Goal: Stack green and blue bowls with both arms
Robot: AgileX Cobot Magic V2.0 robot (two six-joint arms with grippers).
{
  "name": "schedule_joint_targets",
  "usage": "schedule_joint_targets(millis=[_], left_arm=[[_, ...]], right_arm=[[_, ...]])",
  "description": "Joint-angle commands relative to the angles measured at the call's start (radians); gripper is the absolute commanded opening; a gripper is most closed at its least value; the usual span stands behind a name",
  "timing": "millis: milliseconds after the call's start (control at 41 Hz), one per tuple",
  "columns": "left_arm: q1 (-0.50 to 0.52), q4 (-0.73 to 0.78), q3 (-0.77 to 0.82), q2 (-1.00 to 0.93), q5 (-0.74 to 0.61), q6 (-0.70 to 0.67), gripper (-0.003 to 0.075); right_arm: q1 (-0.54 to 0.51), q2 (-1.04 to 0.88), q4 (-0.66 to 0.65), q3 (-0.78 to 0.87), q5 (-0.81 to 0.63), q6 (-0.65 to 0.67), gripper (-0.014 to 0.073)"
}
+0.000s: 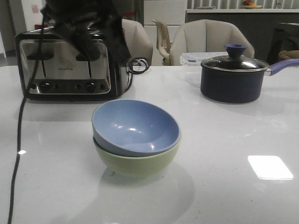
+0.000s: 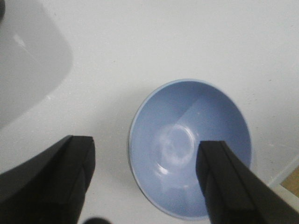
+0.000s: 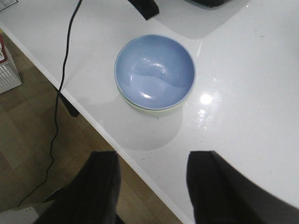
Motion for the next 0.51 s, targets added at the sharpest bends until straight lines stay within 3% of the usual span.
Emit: schedule_joint_targets(millis=[0, 487], left_arm=[[-0.003, -0.024, 0.022, -0.150, -0.026, -0.002, 0.0488], [-0.003, -0.024, 0.383, -0.626, -0.082, 0.000, 0.0488]], right_arm=[[-0.002, -0.005, 0.003, -0.027, -0.063, -0.009, 0.0444], [-0.002, -0.005, 0.003, -0.027, -0.063, -0.009, 0.0444]])
